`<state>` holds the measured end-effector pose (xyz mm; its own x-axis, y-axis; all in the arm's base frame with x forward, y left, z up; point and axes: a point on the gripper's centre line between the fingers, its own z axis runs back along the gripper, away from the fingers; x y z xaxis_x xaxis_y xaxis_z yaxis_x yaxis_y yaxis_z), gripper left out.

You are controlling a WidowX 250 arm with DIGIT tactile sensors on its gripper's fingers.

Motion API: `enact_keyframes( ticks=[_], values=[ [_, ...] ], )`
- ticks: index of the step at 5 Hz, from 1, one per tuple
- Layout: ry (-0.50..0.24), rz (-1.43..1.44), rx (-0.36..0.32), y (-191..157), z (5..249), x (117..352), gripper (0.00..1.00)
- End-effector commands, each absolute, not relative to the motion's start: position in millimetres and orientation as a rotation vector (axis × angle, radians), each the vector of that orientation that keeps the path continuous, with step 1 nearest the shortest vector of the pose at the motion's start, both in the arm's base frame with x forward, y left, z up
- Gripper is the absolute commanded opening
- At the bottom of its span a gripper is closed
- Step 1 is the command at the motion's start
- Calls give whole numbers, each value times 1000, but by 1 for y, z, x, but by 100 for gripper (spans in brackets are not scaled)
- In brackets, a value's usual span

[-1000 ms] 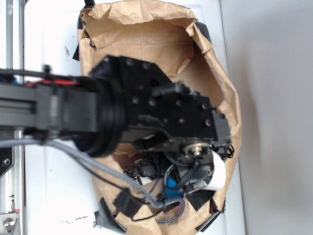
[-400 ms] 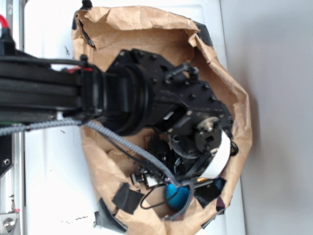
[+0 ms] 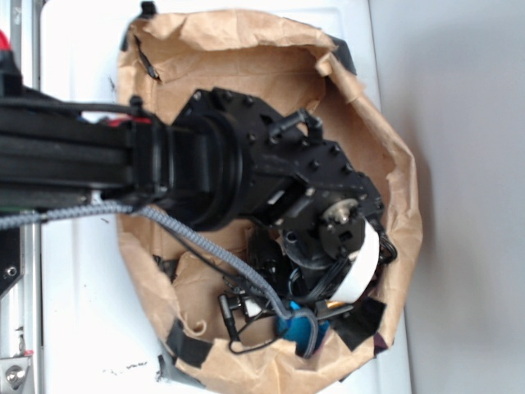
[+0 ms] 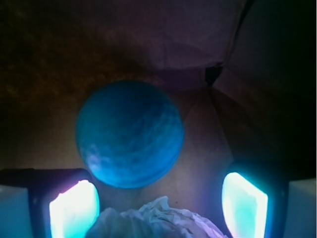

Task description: Grab the blue ball.

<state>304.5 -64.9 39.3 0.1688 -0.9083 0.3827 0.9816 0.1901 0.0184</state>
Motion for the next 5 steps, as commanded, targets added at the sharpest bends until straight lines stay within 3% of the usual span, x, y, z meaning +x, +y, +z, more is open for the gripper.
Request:
enact_keyframes(
  ticks=[1,2,3,5],
  values=[
    [-390,-1426,-214,-74,50,307,100],
    [-399,-1466,-281,-55,65,298,100],
    [-425,-1508,-305,-51,79,291,100],
    [-508,-1518,-254,-60,81,288,100]
  ],
)
